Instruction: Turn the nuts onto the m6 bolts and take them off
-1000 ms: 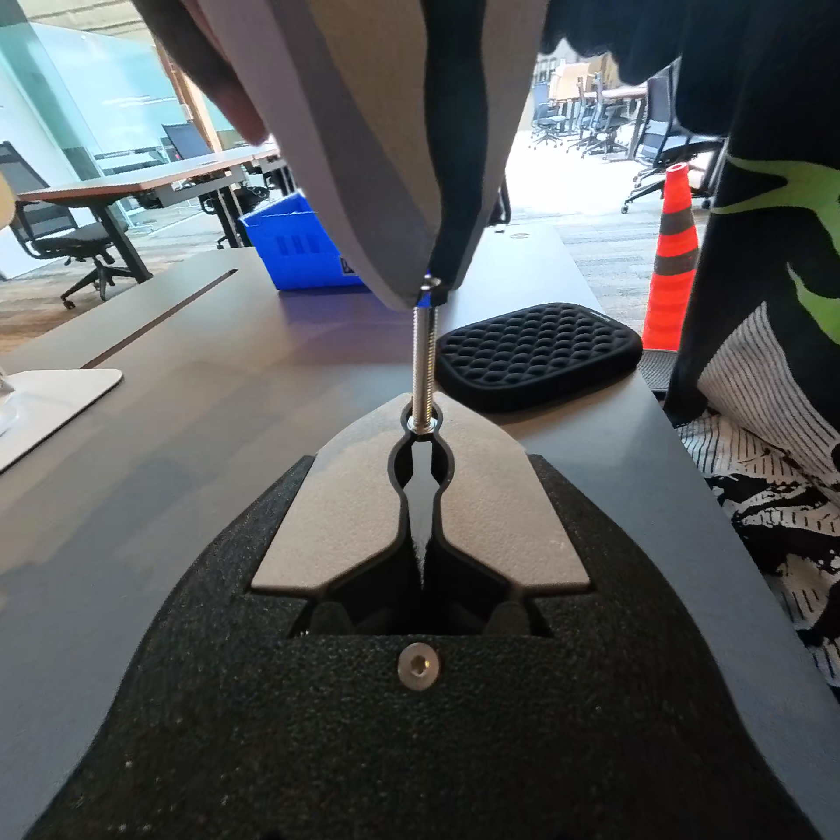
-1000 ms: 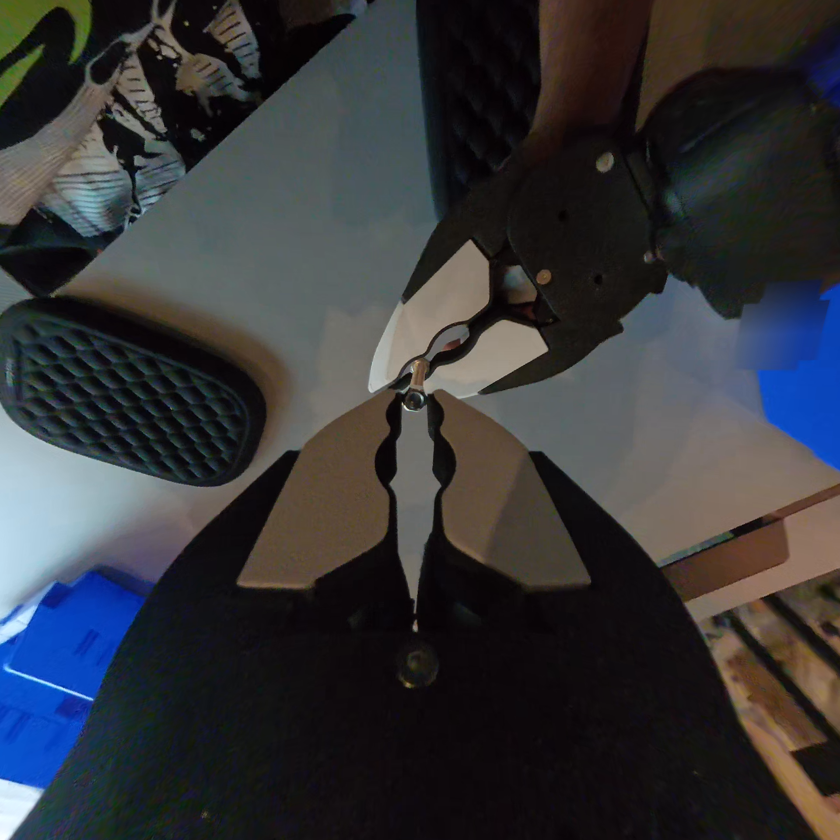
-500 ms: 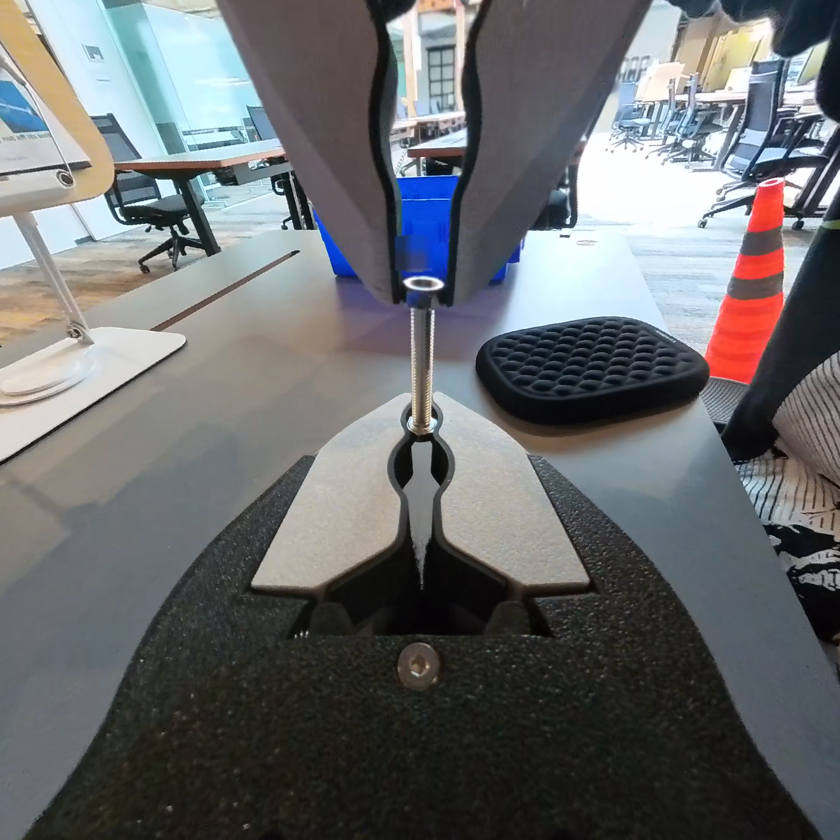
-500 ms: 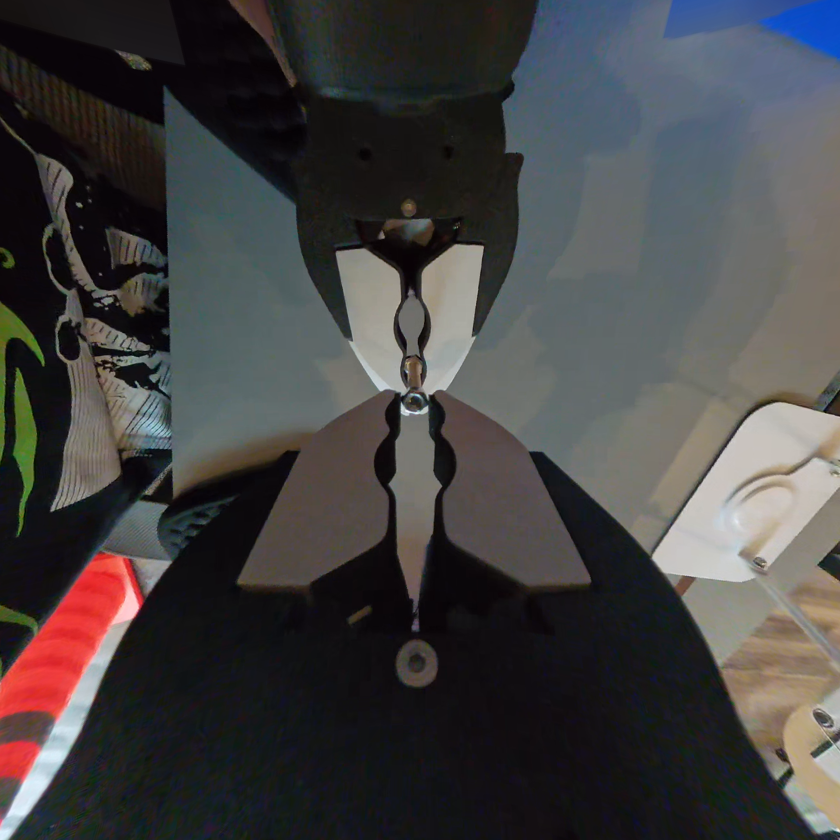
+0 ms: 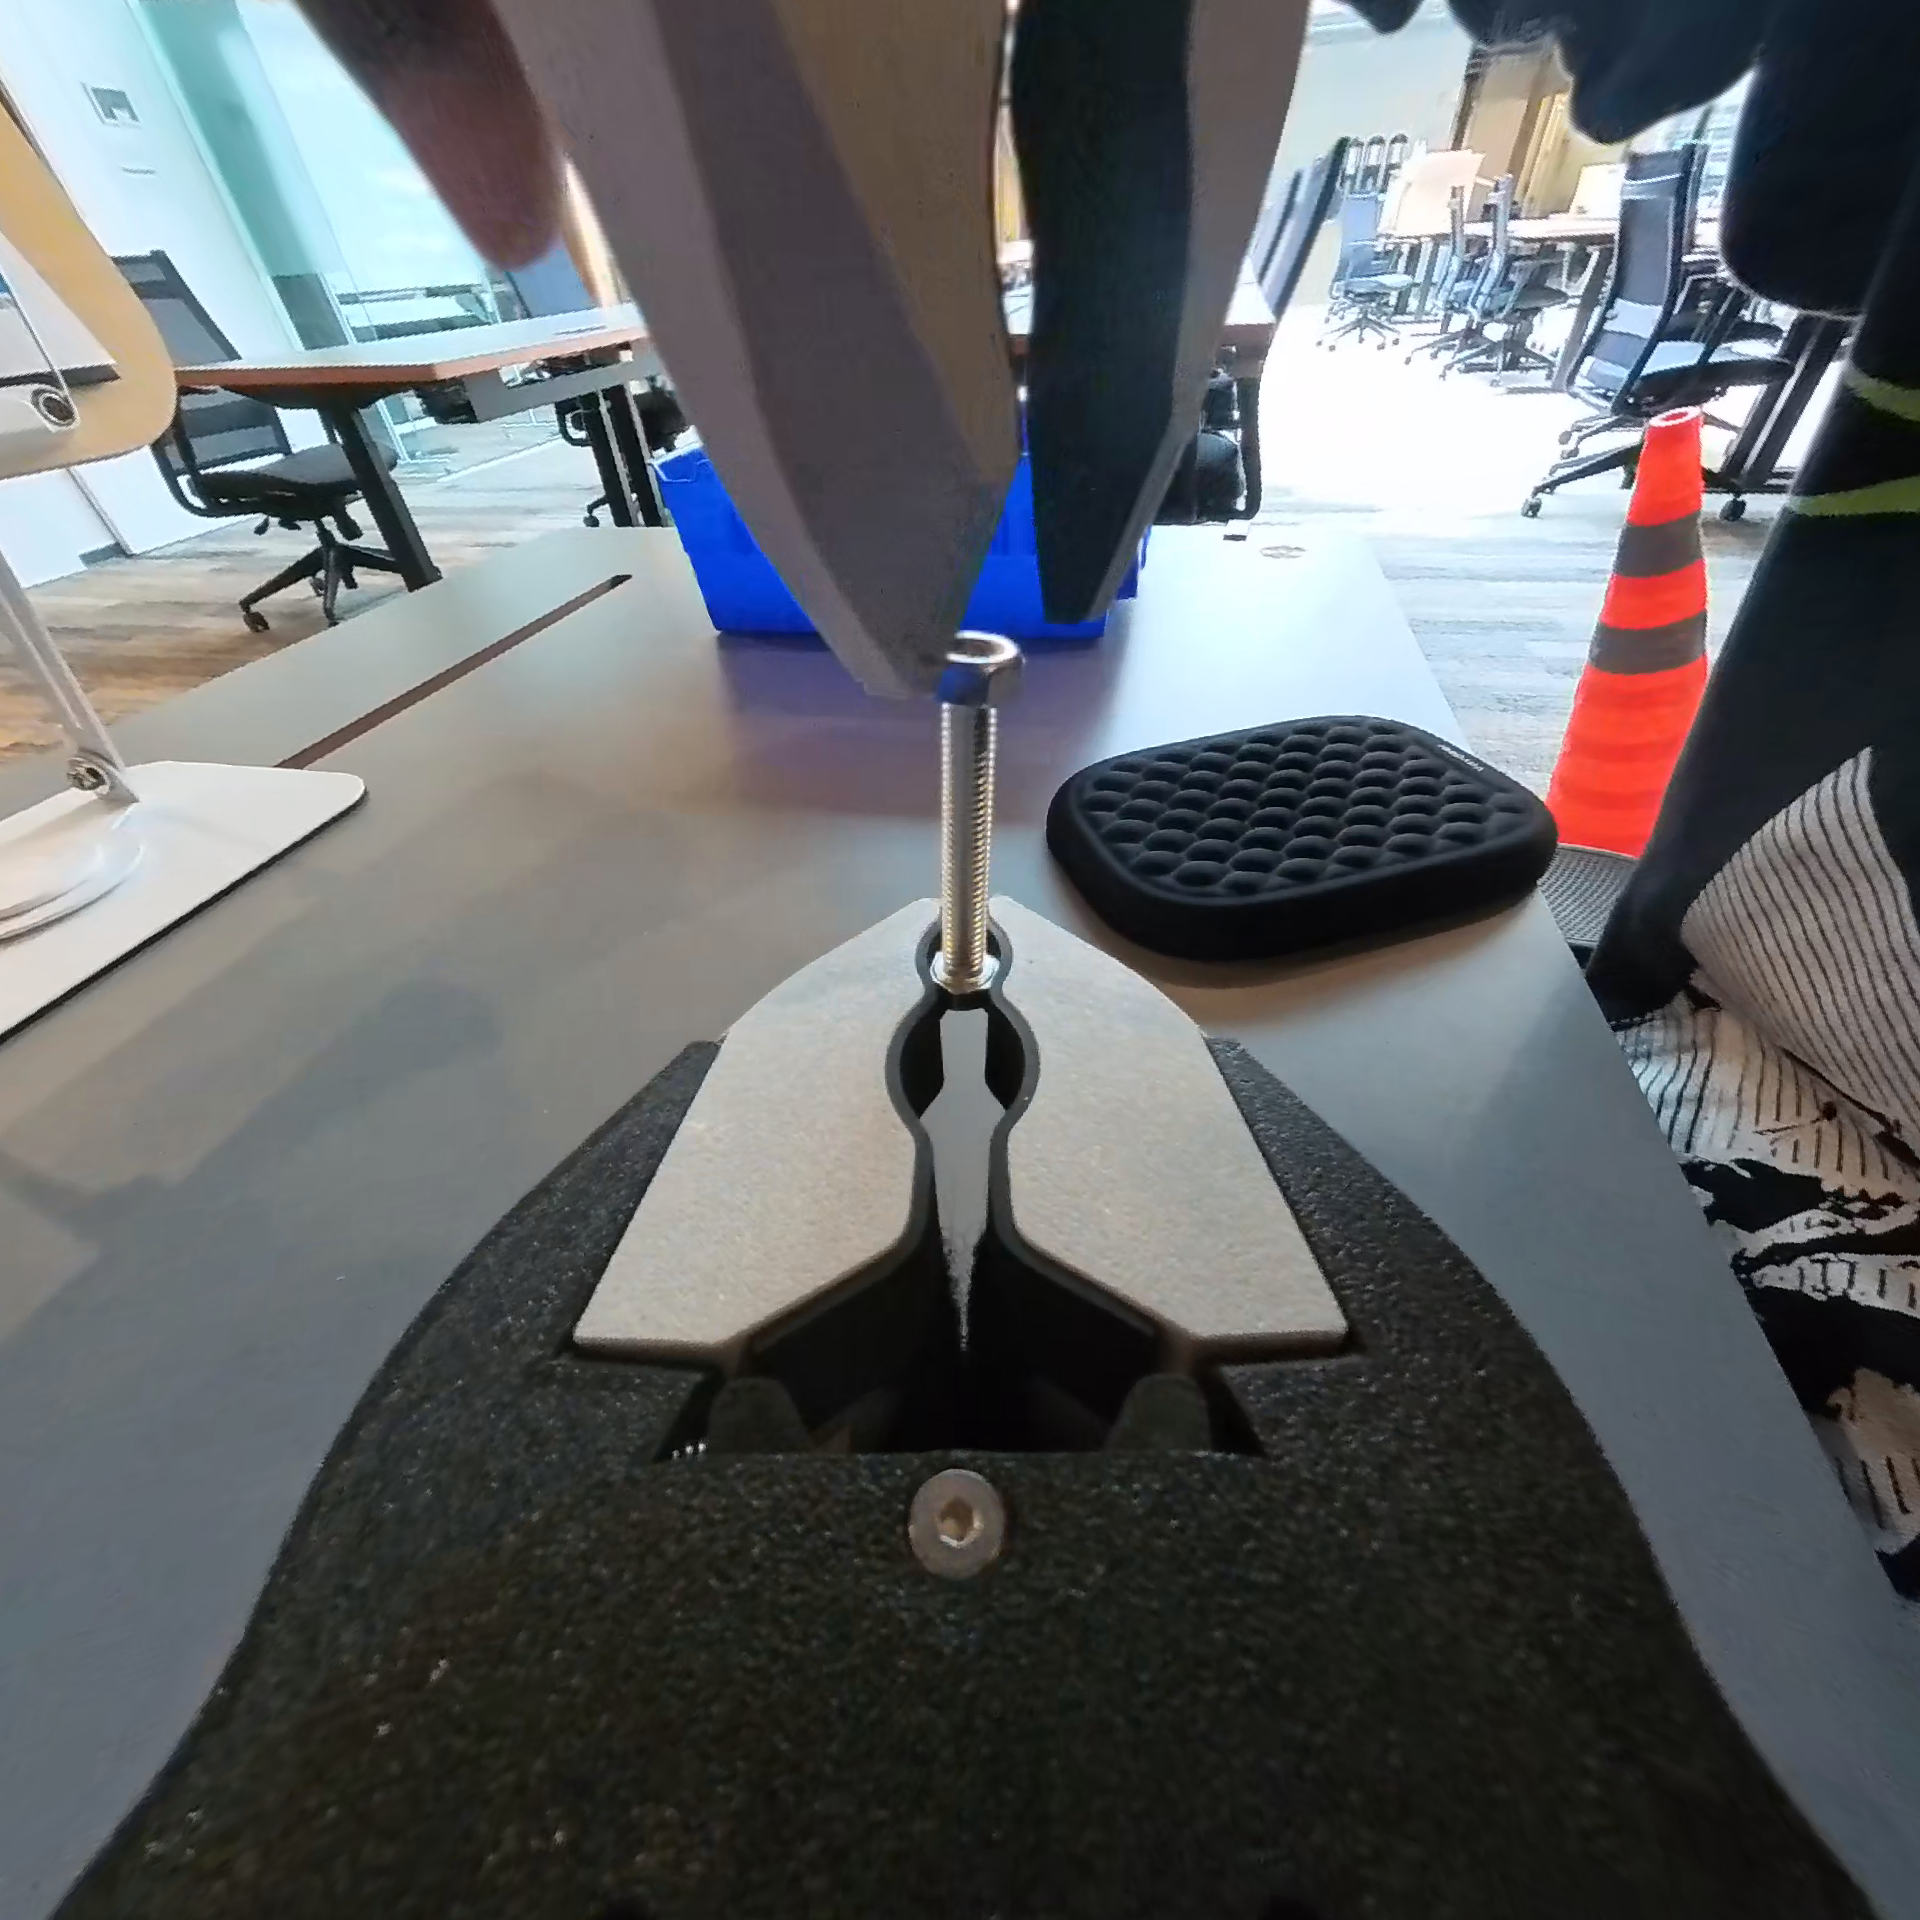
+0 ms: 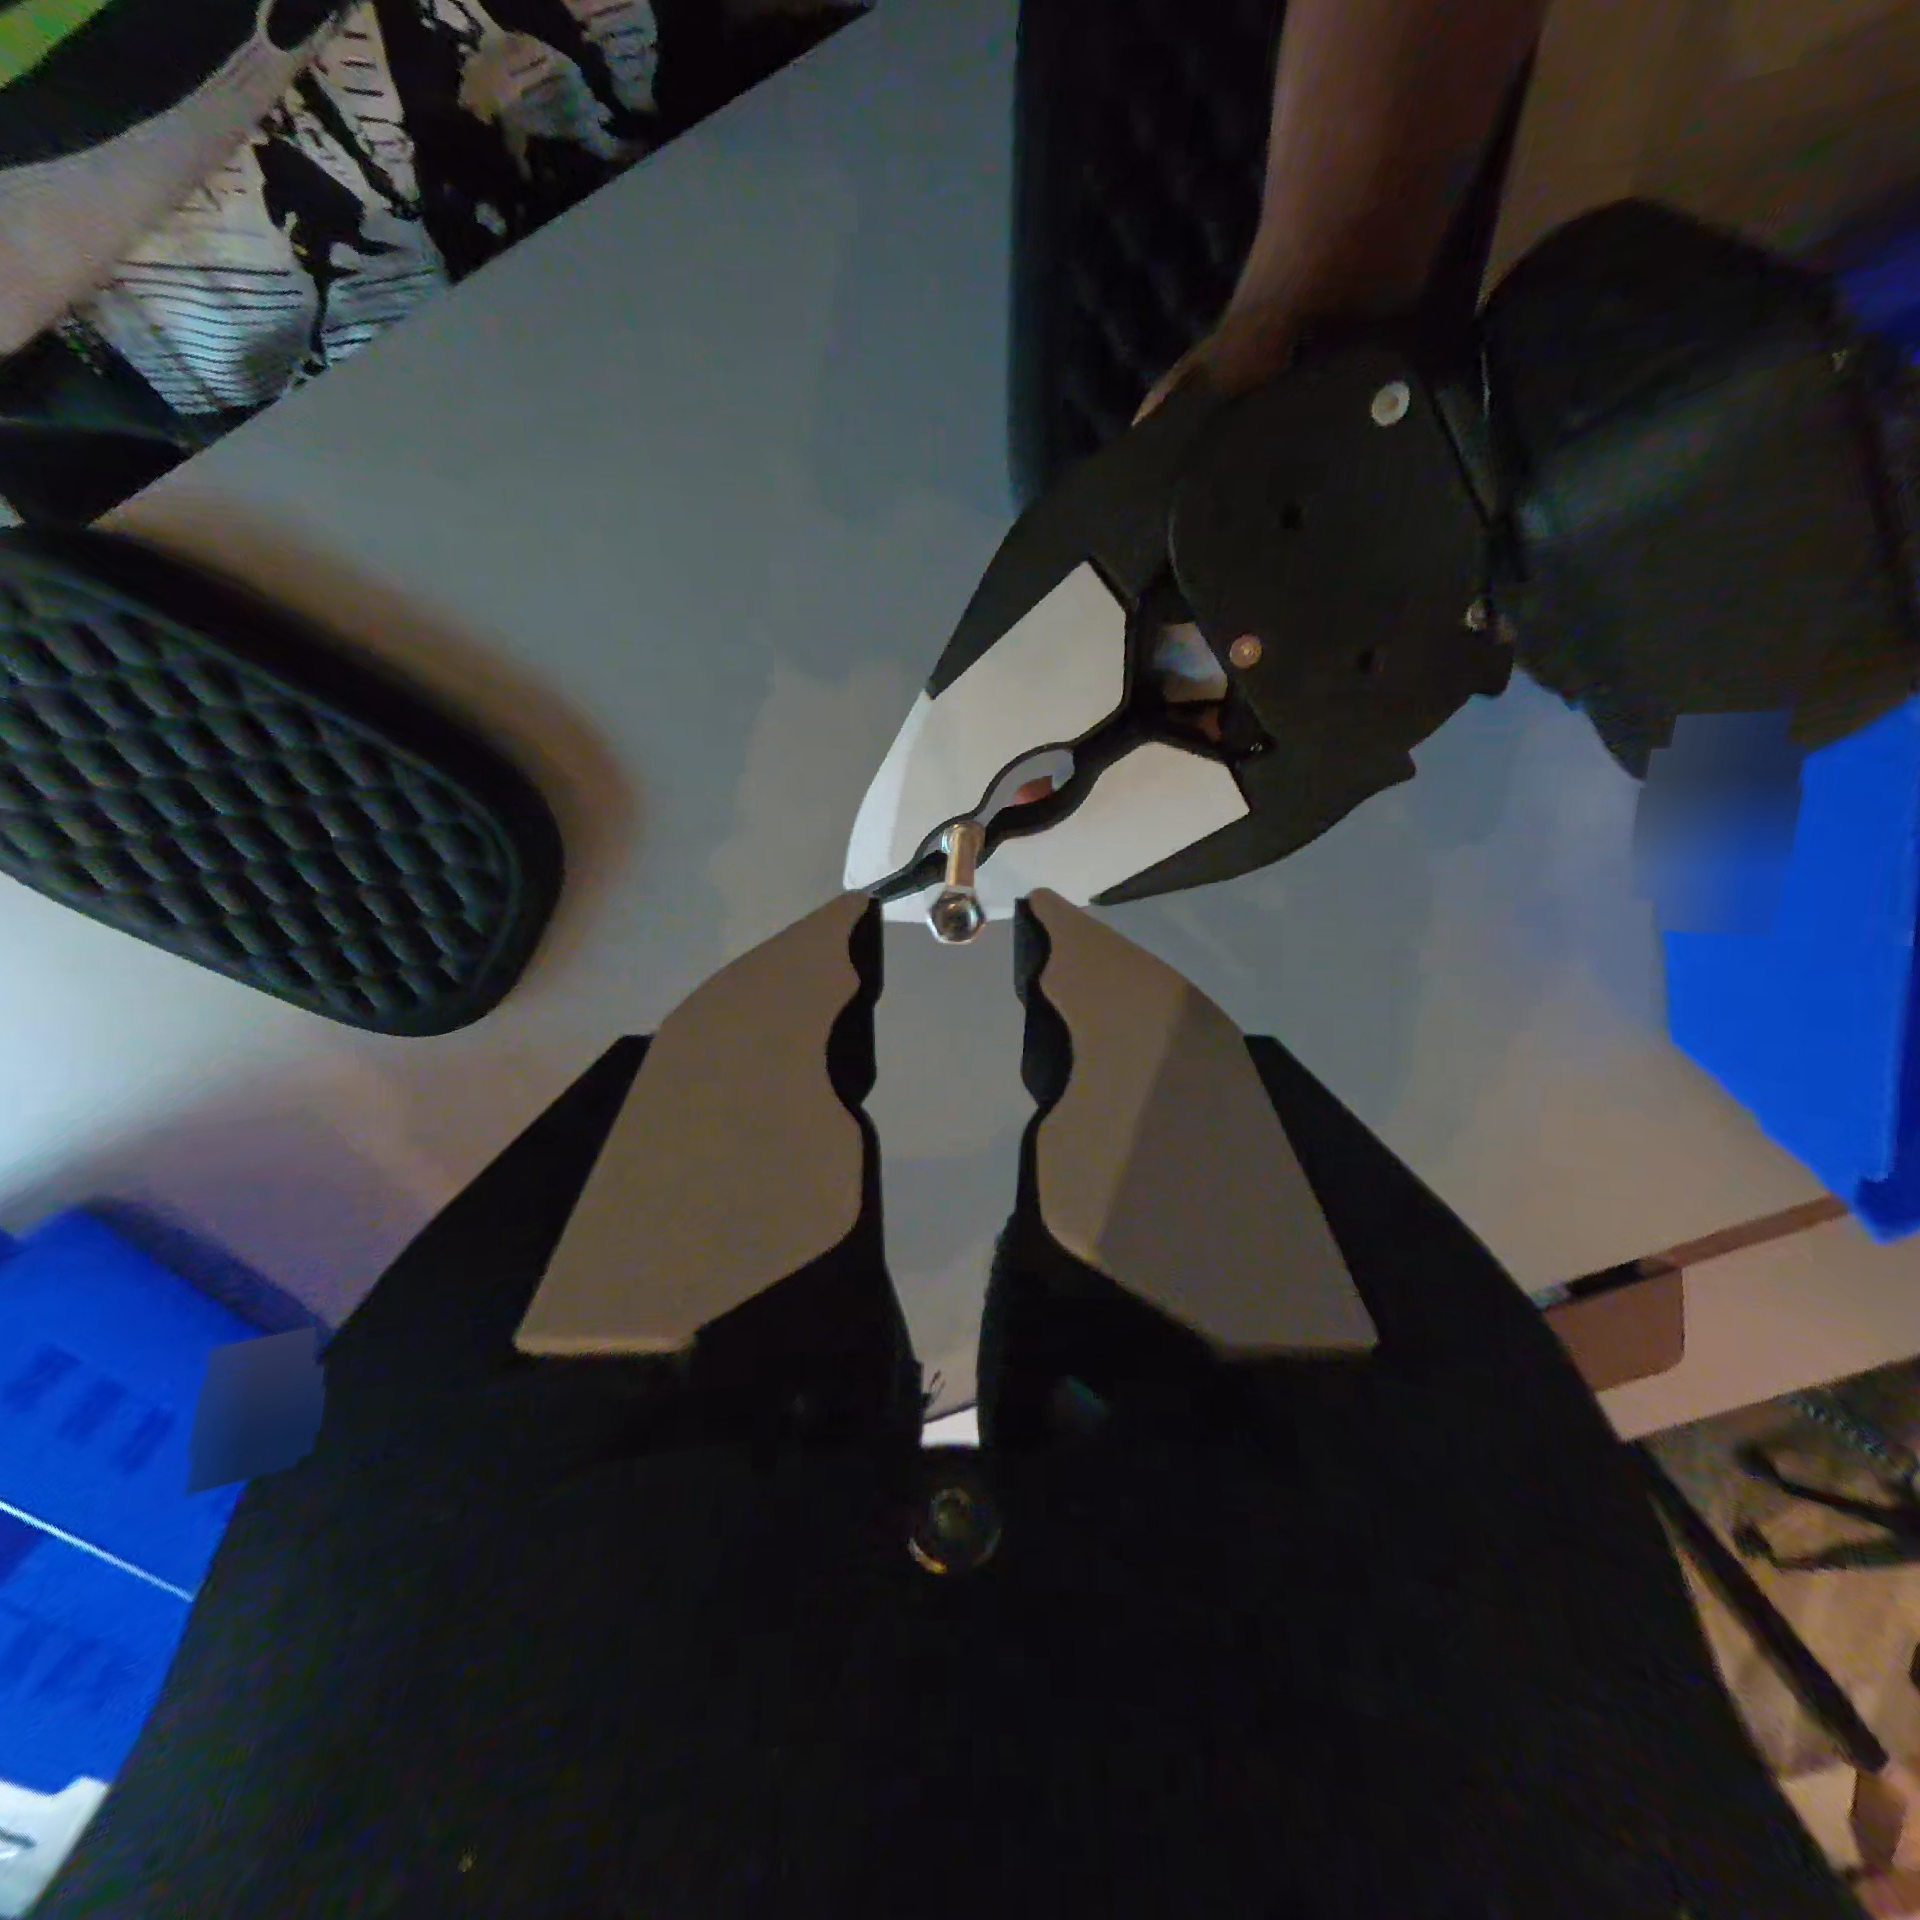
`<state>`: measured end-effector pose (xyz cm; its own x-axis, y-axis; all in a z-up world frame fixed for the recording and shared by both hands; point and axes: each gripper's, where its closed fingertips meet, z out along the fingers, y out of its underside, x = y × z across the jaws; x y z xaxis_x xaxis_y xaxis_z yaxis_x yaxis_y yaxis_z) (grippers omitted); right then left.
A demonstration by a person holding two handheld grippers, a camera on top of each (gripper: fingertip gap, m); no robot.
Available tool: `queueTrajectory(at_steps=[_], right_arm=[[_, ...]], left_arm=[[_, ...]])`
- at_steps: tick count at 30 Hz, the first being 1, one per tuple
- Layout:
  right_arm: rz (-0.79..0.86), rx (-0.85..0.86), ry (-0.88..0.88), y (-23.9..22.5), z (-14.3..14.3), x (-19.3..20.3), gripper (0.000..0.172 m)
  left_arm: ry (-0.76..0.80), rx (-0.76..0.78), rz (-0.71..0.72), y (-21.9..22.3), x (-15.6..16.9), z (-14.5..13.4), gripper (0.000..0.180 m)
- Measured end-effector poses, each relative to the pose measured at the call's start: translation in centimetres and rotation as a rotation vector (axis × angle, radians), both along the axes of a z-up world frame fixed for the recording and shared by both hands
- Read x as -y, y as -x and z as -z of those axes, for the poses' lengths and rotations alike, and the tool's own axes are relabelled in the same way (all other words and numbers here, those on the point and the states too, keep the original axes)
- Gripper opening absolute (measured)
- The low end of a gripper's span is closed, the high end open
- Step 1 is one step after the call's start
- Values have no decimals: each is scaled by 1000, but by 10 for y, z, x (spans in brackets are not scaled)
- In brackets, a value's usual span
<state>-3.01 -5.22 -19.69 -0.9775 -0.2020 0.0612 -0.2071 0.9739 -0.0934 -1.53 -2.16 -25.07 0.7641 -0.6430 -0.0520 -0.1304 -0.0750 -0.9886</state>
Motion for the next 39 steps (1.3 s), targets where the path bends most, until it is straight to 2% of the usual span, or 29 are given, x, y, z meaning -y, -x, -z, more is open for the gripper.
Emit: queueTrajectory(at_steps=[4,8,11,17,19,20,22,24,26,28,32,34,37,39], right_arm=[[-44,16,-34,3,3,-2,12],[6,24,-17,3,3,-1,11],[156,24,-7,4,2,-3,11],[649,36,-21,5,3,-7,10],[718,36,-17,5,4,-8,10],[714,29,-13,5,3,-8,12],[625,5,9,7,-1,-8,29],[409,-10,65,4,-8,-1,36],[174,-54,53,2,-9,-2,34],[45,-84,22,5,-5,-3,27],[-26,-45,8,6,5,-1,22],[-38,-46,5,8,7,0,10],[19,-36,14,8,7,0,10],[123,-35,24,9,6,0,10]], left_arm=[[-1,3,4,0,0,0,3],[-3,4,-1,1,0,-1,2],[-8,6,-20,3,-1,-2,2],[-11,4,-52,5,-3,-2,2],[-10,2,-51,5,-3,-1,3],[-10,3,-48,5,-3,-2,3],[-9,6,-40,5,-2,-2,3],[-9,5,-25,3,-1,-2,3],[-7,3,-14,2,-1,-1,3],[-5,5,-8,1,0,-1,3],[-3,9,0,1,0,-1,3],[-3,9,1,1,0,-1,3],[-7,6,-6,1,0,-1,3],[-11,12,-18,3,-1,-2,3]])
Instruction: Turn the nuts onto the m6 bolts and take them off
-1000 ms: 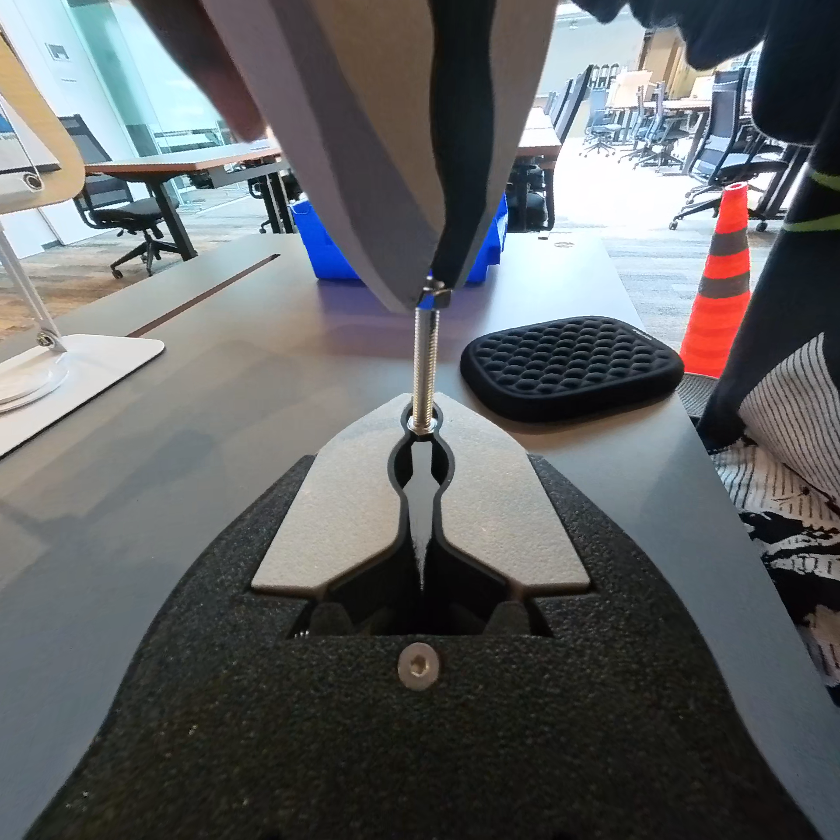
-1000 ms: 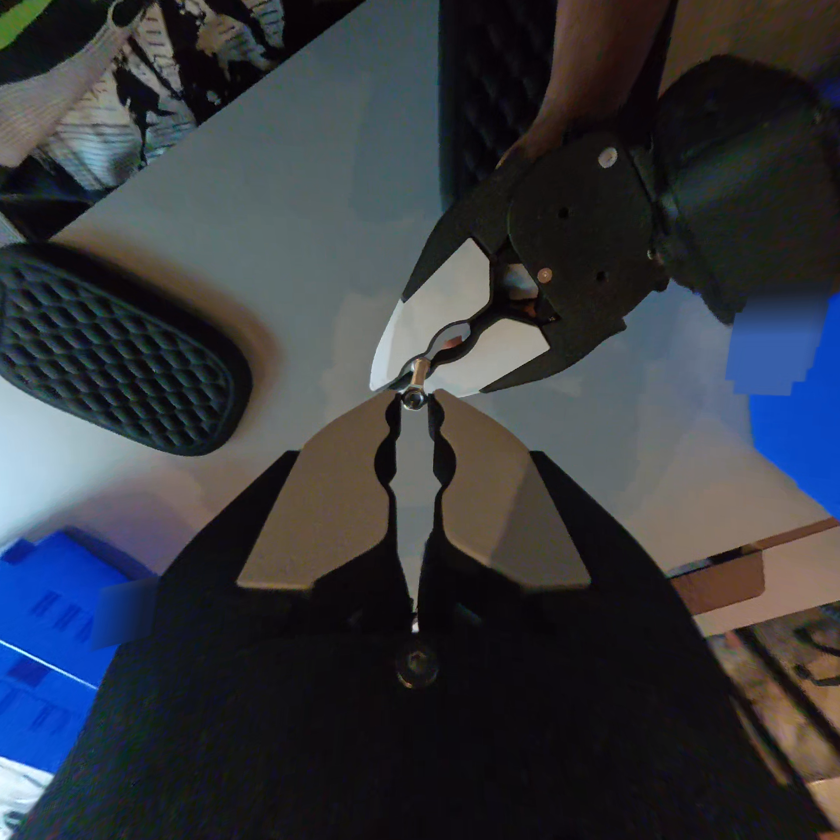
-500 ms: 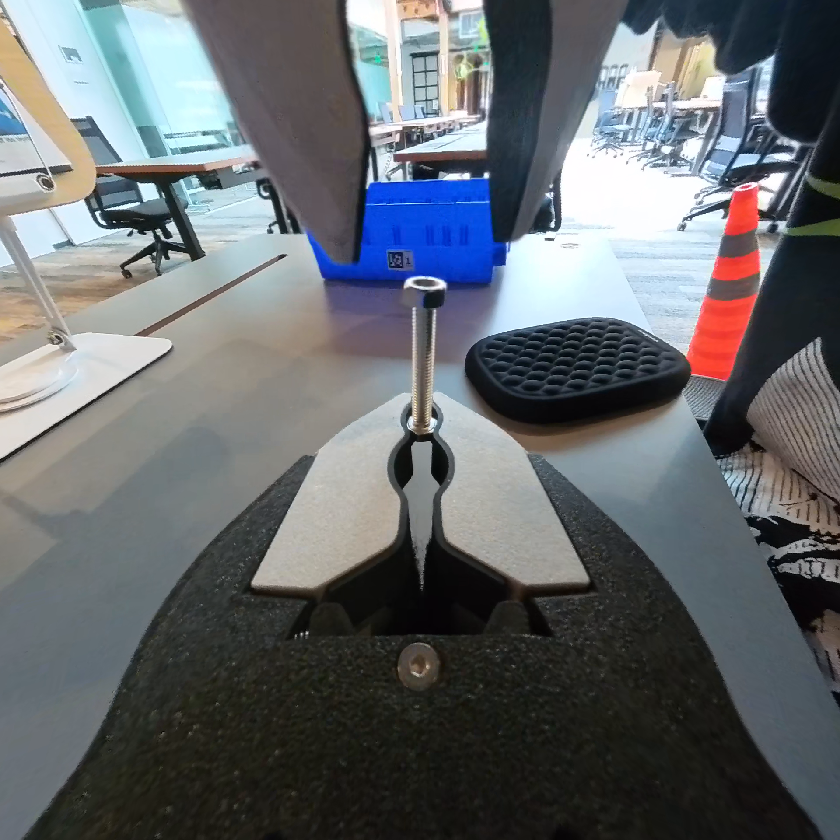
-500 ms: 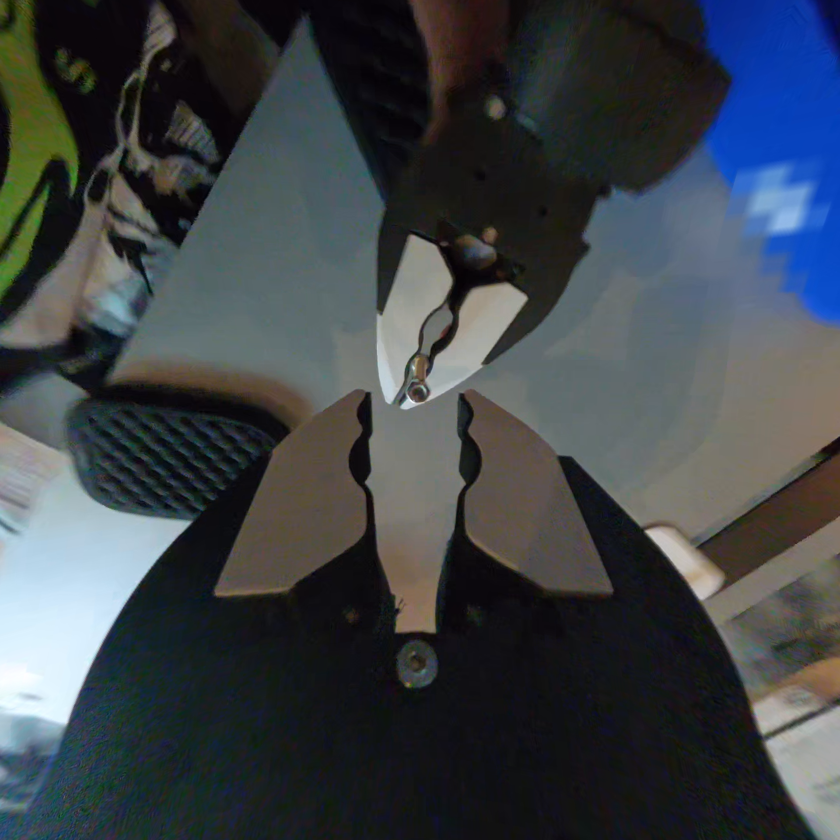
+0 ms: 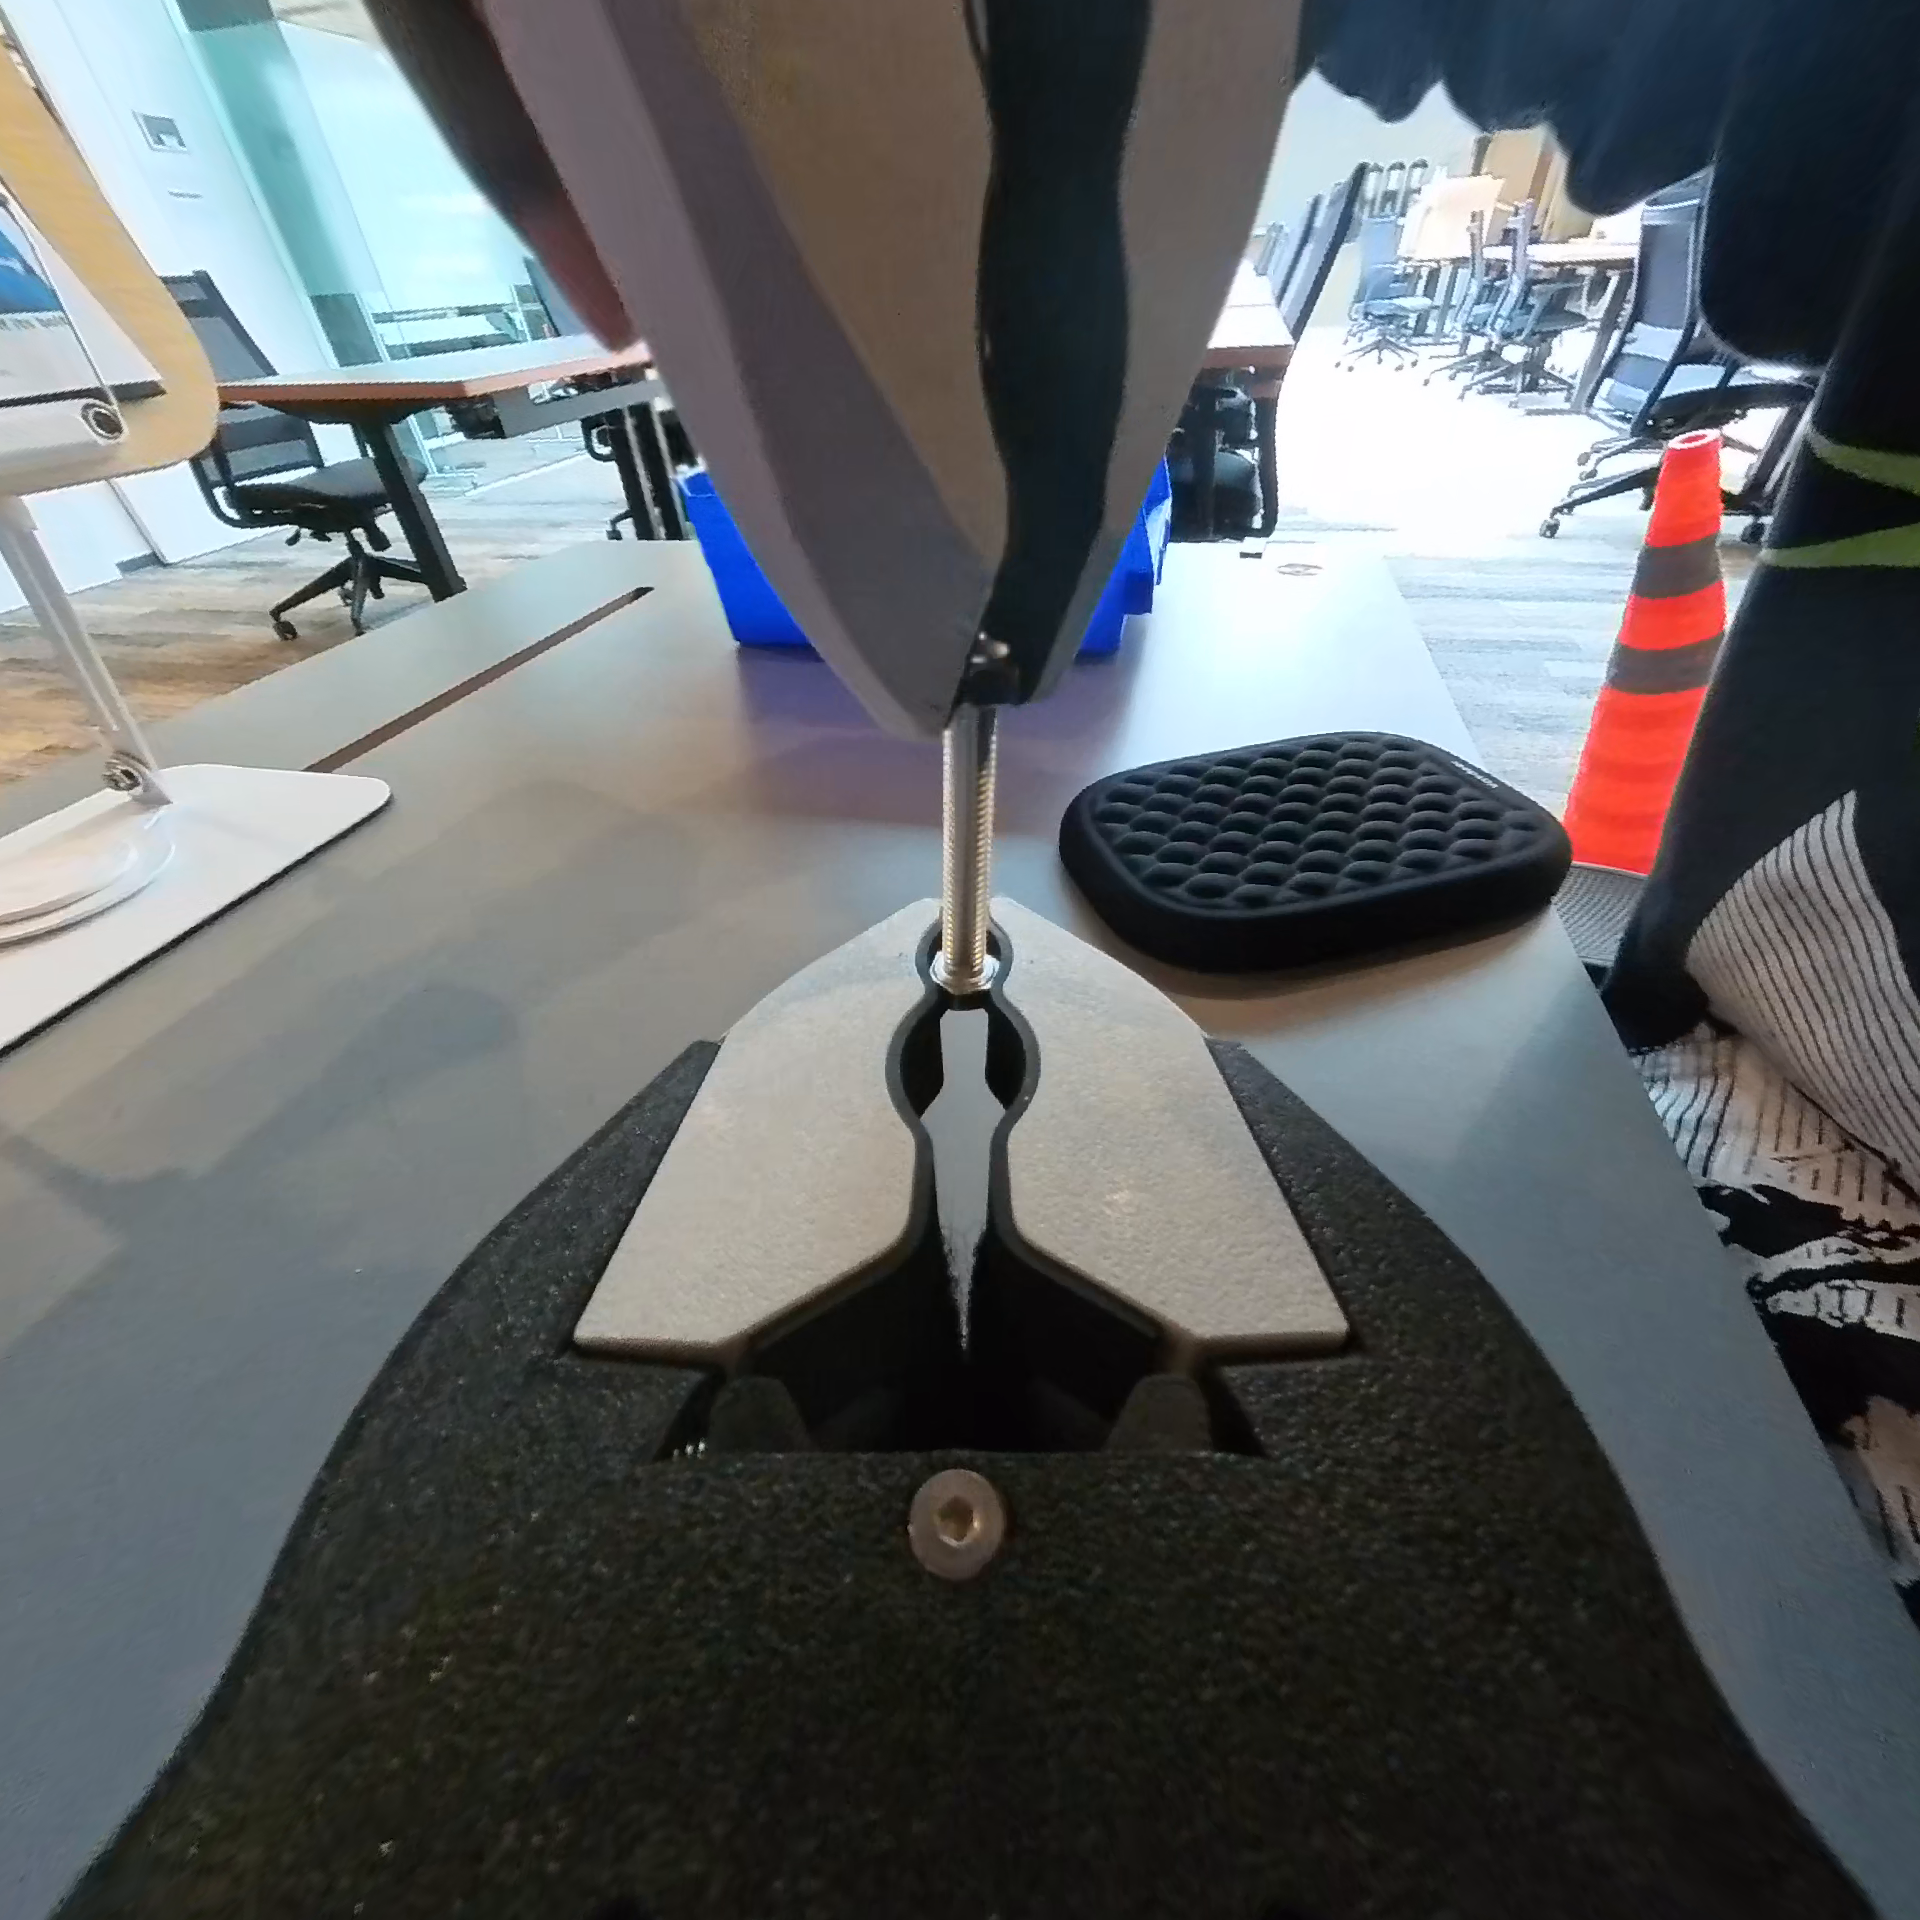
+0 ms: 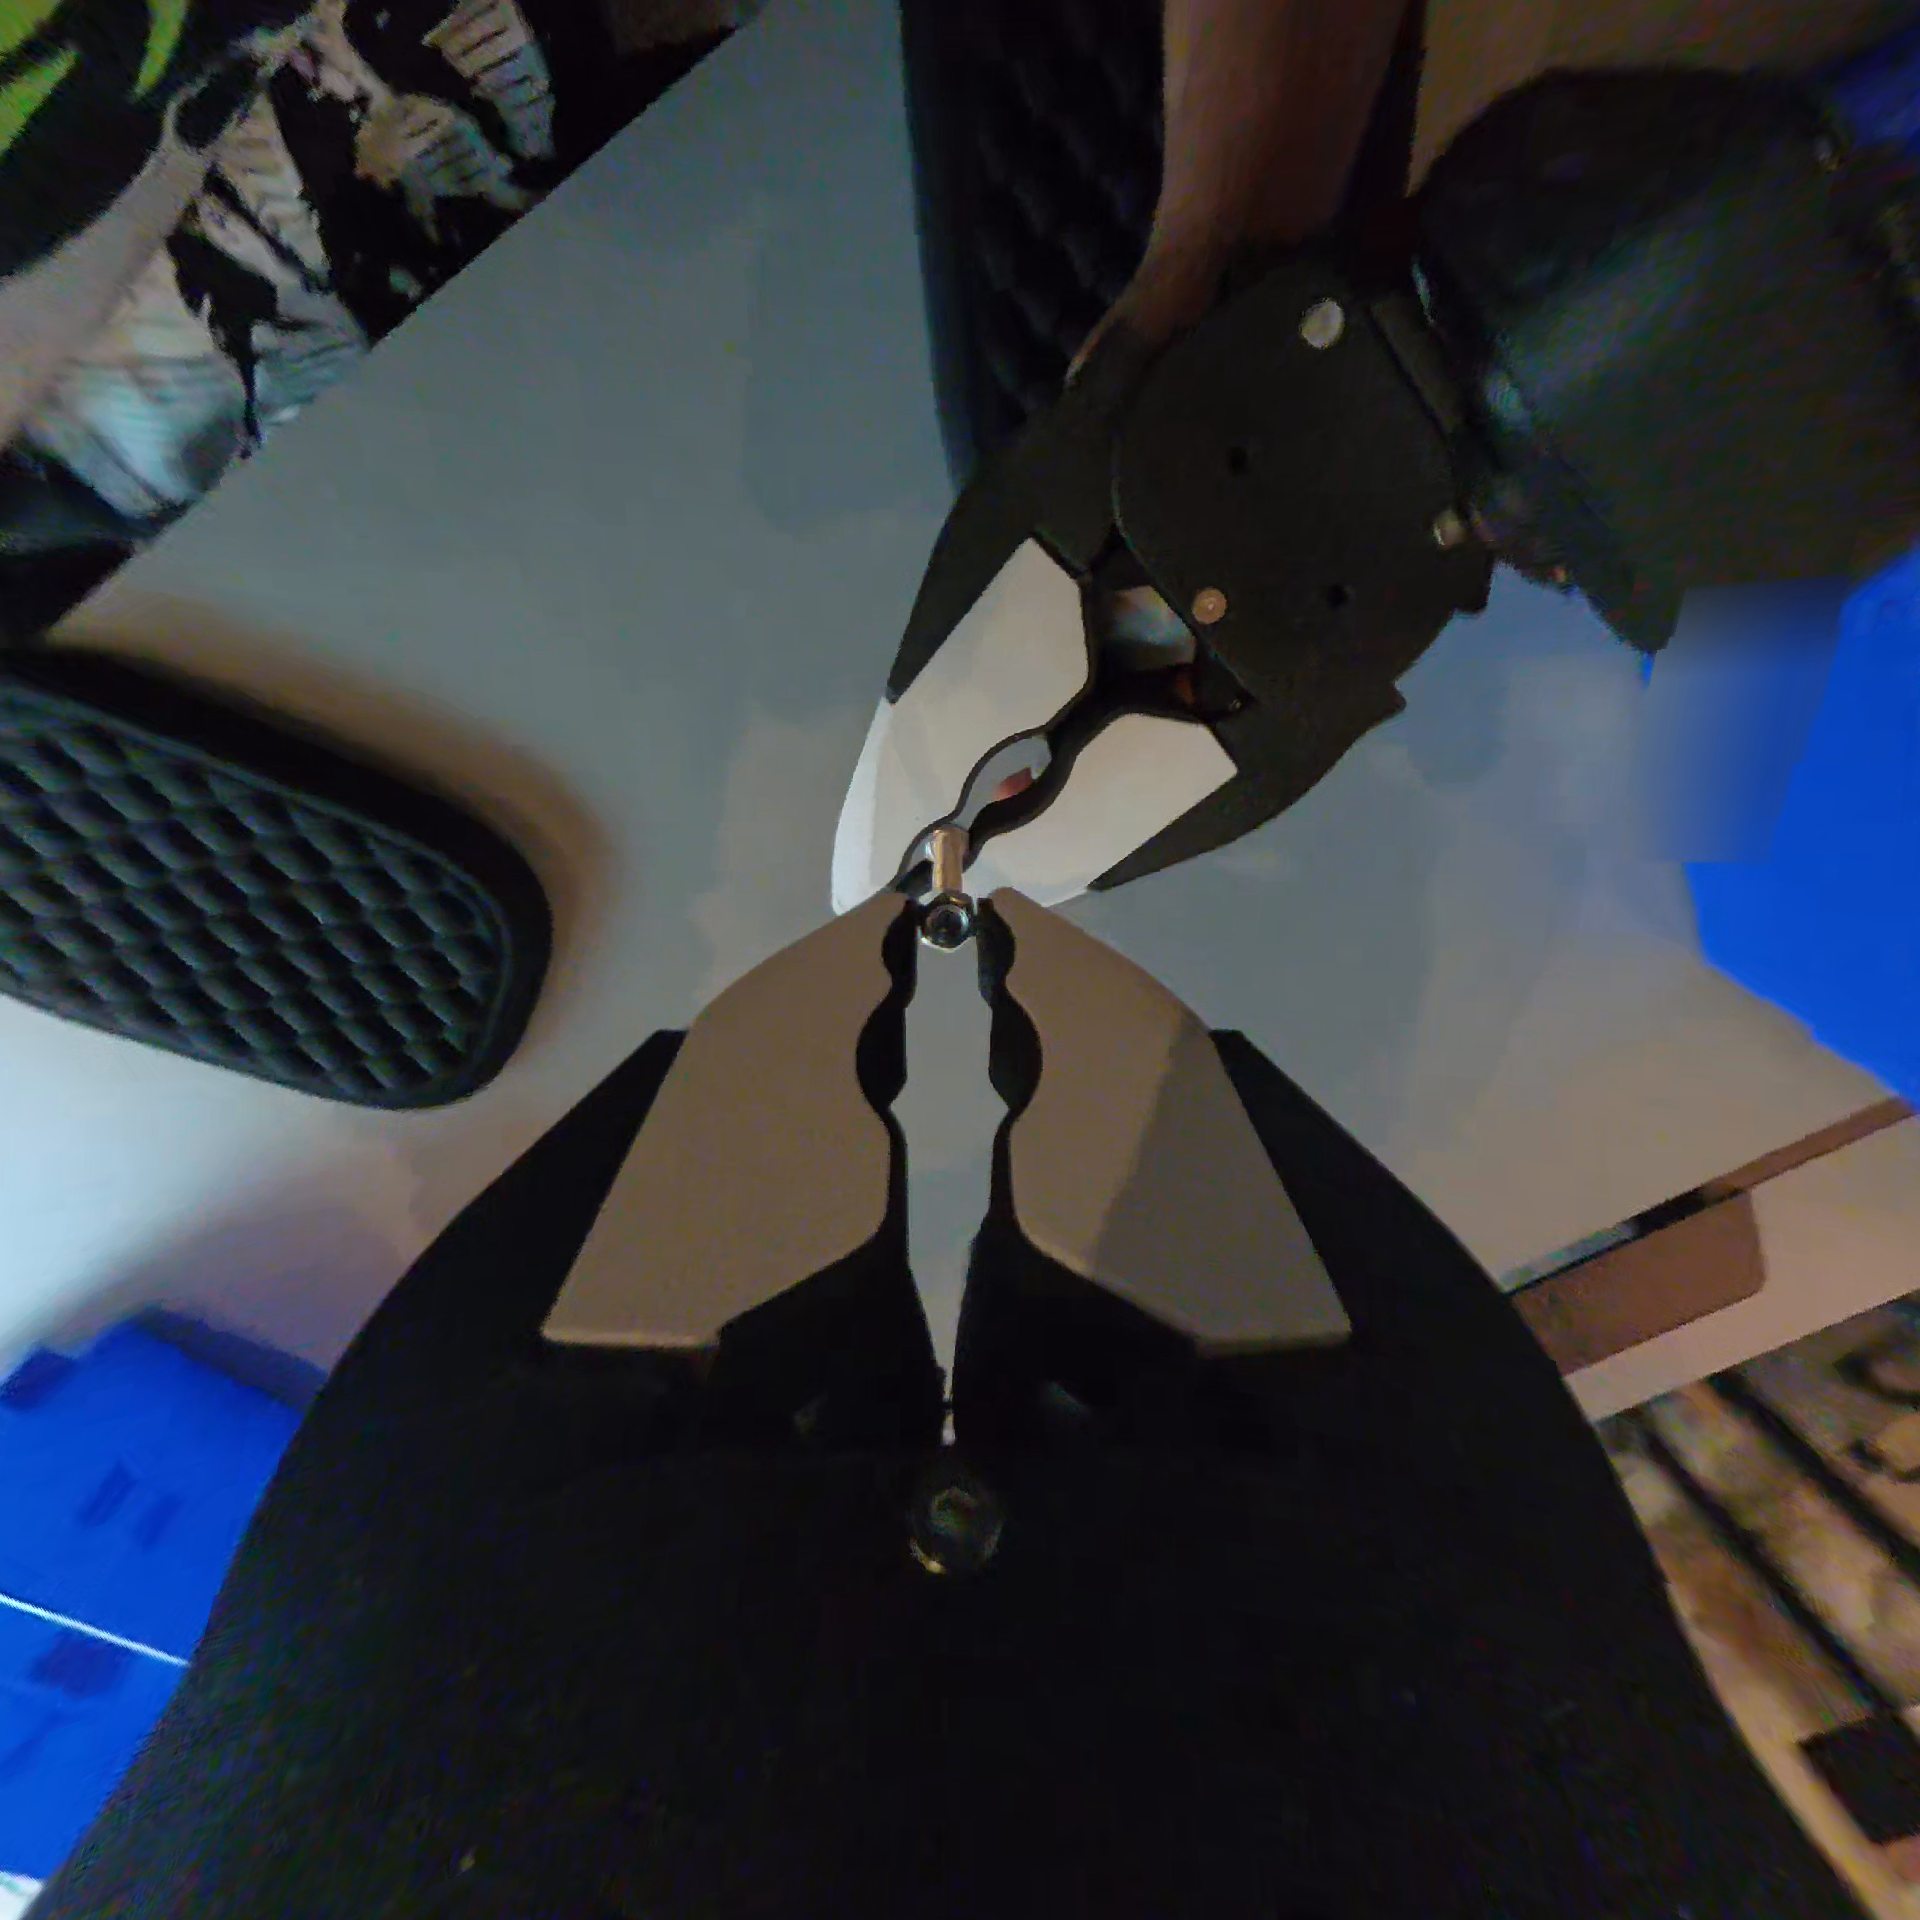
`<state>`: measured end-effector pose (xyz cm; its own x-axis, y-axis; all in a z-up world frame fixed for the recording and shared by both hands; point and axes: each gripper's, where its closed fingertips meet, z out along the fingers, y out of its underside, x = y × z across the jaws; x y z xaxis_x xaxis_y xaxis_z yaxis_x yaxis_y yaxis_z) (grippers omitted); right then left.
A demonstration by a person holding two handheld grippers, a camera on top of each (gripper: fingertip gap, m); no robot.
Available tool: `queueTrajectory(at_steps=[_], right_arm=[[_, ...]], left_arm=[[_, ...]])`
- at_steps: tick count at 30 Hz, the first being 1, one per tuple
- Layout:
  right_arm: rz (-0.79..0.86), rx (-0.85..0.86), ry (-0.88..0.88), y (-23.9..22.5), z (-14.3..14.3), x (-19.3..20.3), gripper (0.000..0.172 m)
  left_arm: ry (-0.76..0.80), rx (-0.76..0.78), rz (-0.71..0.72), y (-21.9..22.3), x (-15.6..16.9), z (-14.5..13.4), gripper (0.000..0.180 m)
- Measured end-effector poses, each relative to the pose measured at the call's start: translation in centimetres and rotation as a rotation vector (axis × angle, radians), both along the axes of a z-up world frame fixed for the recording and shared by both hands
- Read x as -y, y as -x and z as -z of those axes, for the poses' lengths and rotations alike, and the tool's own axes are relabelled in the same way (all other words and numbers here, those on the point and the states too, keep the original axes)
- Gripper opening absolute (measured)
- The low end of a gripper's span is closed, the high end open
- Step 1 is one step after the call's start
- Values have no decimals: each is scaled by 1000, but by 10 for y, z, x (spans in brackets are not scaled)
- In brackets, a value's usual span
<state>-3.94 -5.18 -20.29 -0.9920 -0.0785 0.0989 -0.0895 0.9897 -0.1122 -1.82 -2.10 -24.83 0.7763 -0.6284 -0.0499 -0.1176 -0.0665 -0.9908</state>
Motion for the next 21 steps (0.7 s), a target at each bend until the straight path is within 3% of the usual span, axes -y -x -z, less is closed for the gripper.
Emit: queueTrajectory(at_steps=[7,11,13,17,20,21], right_arm=[[517,51,38,-3,3,-1,11],[596,11,94,1,1,-2,14],[622,-35,178,4,-5,-1,32],[690,-212,658,10,-30,12,59],[735,-439,1108,9,-45,2,62],[743,-514,1234,7,-48,-5,56]], left_arm=[[-9,-30,-23,-1,-1,2,2],[-7,-18,-19,0,-1,1,2],[-18,-6,-14,1,0,-1,2],[-32,53,-10,5,1,-8,2],[-34,93,-19,9,0,-11,3],[-34,97,-20,10,0,-11,3]])
